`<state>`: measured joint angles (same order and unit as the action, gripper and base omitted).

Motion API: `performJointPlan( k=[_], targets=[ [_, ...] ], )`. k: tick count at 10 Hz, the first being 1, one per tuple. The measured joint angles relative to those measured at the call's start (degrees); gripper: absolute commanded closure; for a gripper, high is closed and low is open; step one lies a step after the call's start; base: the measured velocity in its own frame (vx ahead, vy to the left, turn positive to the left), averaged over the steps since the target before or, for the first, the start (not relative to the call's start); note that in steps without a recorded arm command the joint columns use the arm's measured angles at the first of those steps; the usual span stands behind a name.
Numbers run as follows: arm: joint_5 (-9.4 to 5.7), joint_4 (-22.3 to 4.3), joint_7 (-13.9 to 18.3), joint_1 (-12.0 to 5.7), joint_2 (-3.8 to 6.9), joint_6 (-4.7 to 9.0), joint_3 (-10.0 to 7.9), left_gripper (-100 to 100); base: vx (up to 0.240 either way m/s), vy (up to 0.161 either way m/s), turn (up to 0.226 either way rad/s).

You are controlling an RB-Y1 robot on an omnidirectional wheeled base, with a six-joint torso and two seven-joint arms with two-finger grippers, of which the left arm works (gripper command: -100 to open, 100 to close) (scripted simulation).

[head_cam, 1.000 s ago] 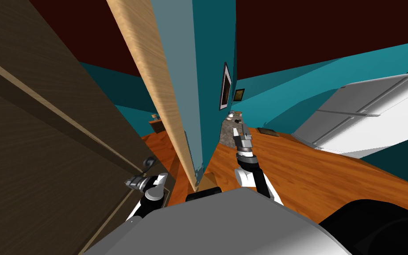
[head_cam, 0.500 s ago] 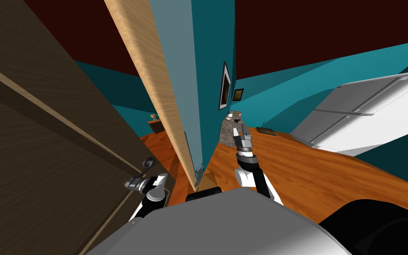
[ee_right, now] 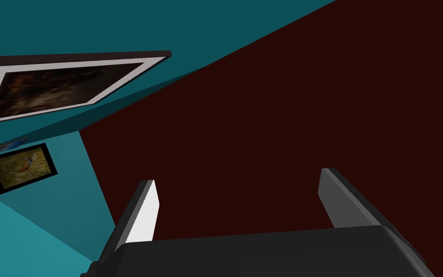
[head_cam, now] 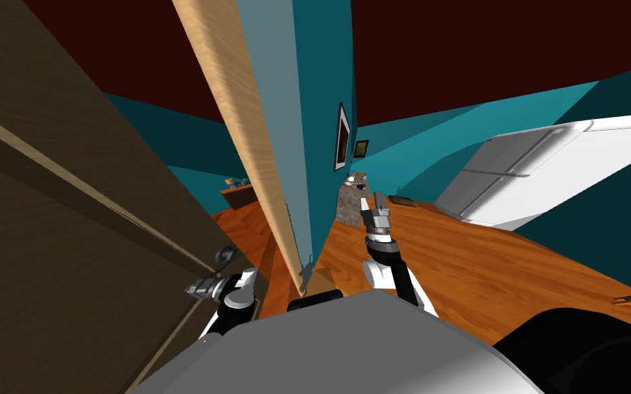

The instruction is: Push the door open

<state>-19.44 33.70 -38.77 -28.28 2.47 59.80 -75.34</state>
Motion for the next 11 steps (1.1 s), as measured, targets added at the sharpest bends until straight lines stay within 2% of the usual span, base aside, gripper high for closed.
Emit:
performJointPlan(
  k=[1, 2, 3, 4, 6, 8, 9, 11],
  targets=[
    [-0.10, -1.9, 0.1, -0.18, 0.99, 1.09, -0.29, 100, -0.003, 0.008, -0.022],
    [-0.15, -1.0, 0.0, -0.07, 0.52, 0.94, -0.40, 100, 0.003, -0.006, 0.018],
    [-0.17, 0.1, -0.1, 0.10, 0.08, 0.24, -0.41, 100, 0.002, -0.004, 0.011],
    [-0.14, -1.1, 0.1, 0.02, 0.70, 0.58, -0.37, 100, 0.002, -0.004, 0.010],
    [-0.20, 0.2, -0.2, 0.06, 0.11, 0.02, -0.45, 100, 0.000, 0.000, 0.000],
    [-0.15, -0.7, 0.0, -0.04, 0.50, 0.58, -0.40, 100, -0.001, 0.002, -0.006],
    [-0.17, 0.4, -0.1, 0.16, -0.01, 0.08, -0.42, 100, -0.023, 0.056, -0.160],
    [-1.08, -1.1, -0.8, -0.14, 0.84, 1.19, -2.45, 100, -0.030, 0.073, -0.209]
  ],
)
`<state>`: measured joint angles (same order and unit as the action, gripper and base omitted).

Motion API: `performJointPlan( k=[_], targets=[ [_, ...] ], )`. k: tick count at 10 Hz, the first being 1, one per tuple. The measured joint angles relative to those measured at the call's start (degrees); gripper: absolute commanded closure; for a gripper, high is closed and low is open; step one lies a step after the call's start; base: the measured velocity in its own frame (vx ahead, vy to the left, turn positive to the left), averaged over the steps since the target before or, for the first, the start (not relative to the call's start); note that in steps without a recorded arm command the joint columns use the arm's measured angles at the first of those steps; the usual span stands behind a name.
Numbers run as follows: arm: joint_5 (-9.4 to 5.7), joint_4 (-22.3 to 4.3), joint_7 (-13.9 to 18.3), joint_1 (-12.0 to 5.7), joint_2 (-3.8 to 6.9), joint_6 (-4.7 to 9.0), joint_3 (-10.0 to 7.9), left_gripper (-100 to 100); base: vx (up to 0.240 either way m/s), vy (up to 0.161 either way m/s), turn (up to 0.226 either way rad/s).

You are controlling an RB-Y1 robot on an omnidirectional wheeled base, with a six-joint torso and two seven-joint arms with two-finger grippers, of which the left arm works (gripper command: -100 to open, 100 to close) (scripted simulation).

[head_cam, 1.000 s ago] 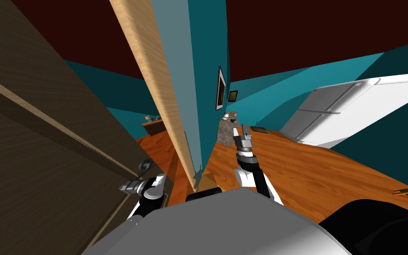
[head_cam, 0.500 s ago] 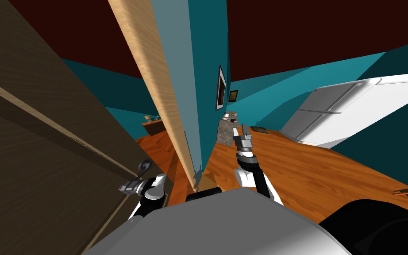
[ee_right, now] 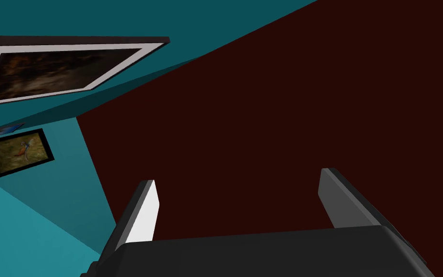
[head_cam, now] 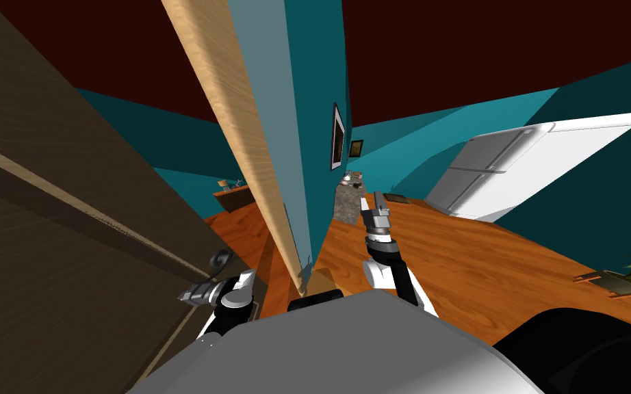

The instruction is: Push the door open

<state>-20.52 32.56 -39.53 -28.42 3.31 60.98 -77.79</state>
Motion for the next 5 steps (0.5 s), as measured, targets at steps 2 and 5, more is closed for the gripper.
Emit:
performJointPlan(
  k=[2, 5],
  targets=[
    [-0.52, 0.8, -0.6, 0.00, -0.18, 0.37, -1.18, 100, -0.014, 0.034, -0.098],
    [-0.71, 0.4, -0.9, -0.25, 0.27, 0.79, -1.61, 100, 0.000, 0.001, -0.003]
  ],
)
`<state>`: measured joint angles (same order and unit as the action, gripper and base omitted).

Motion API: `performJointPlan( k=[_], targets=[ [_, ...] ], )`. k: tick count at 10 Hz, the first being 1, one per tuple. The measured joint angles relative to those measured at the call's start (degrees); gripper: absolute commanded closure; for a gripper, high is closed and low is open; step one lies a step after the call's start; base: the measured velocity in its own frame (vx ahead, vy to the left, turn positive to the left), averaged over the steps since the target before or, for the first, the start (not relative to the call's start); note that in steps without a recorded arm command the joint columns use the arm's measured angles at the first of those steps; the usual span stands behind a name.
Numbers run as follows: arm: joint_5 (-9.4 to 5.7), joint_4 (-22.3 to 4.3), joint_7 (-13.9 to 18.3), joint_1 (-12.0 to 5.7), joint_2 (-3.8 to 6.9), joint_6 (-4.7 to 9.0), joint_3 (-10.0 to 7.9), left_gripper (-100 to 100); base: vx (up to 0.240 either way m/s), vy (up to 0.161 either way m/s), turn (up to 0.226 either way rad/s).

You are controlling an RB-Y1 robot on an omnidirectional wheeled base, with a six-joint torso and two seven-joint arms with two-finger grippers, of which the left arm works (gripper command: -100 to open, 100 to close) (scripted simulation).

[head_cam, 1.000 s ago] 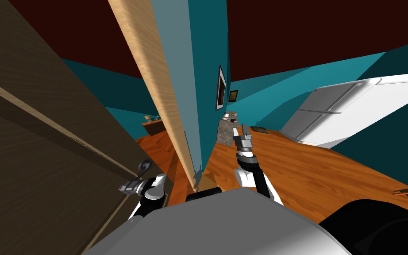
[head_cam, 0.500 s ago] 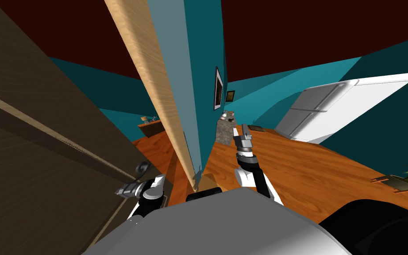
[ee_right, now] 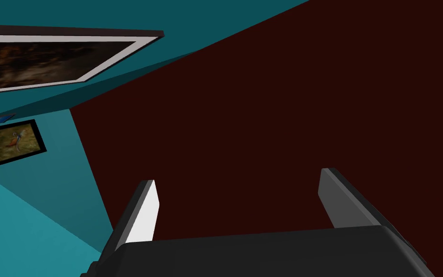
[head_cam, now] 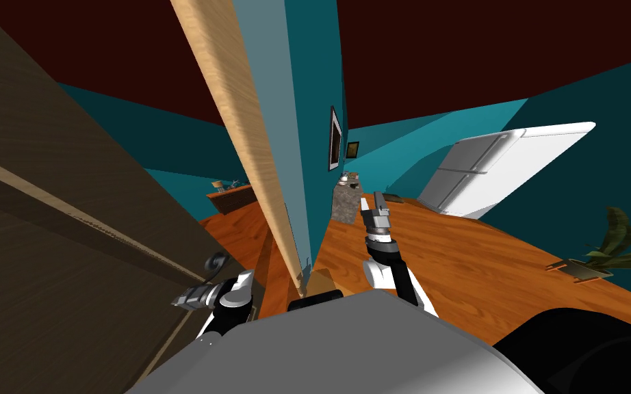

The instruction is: Push the door open

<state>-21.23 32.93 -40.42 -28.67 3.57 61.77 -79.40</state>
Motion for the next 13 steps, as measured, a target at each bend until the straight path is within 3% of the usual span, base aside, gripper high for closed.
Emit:
performJointPlan(
  k=[5, 6, 9, 13],
  targets=[
    [-0.02, 1.0, -0.2, 0.12, -0.45, -0.56, -0.01, 100, 0.002, -0.004, 0.011],
    [0.00, 0.7, -0.1, 0.09, -0.26, -0.40, 0.01, 100, -0.023, 0.054, -0.154],
    [-0.82, 0.4, -1.0, -0.23, -0.18, 0.79, -2.37, 100, -0.020, 0.049, -0.140],
    [-0.94, -0.2, -1.1, -0.49, 0.43, 1.29, -2.74, 100, 0.001, -0.003, 0.009]
  ],
)
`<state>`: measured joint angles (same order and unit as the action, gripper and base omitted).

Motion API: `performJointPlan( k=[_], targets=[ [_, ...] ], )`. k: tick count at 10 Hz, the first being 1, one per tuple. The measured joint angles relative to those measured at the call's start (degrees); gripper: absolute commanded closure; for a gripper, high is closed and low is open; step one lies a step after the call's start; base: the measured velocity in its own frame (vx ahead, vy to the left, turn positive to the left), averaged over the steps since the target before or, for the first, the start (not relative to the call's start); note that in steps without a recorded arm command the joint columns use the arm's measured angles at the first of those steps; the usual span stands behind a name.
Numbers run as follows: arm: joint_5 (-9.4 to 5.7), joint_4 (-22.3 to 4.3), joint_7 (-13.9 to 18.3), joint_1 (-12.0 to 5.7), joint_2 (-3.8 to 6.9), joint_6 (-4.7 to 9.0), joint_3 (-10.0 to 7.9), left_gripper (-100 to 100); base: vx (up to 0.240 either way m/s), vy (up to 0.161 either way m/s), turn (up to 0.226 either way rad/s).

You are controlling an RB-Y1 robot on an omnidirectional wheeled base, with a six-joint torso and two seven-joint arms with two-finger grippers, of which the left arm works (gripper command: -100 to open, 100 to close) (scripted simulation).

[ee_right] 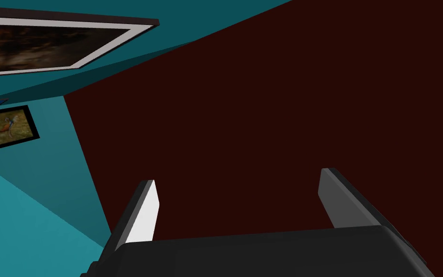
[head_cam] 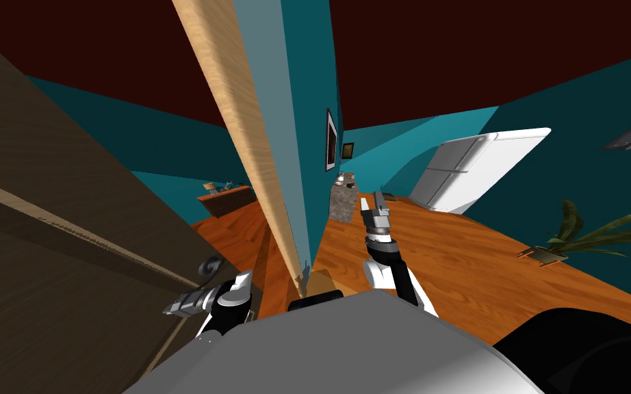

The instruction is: Push the door open

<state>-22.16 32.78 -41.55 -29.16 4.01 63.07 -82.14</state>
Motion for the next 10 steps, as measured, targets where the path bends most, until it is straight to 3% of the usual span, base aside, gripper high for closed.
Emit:
performJointPlan(
  k=[4, 6, 10],
  targets=[
    [-0.01, 1.2, -0.2, 0.07, -0.58, -0.55, 0.00, 100, 0.001, -0.001, 0.004],
    [-0.45, 2.1, -0.7, 0.08, -0.89, -0.81, -0.91, 100, -0.026, 0.062, -0.176],
    [-1.15, 0.7, -1.1, -0.02, -0.04, 0.98, -2.58, 100, -0.008, 0.018, -0.052]
  ],
)
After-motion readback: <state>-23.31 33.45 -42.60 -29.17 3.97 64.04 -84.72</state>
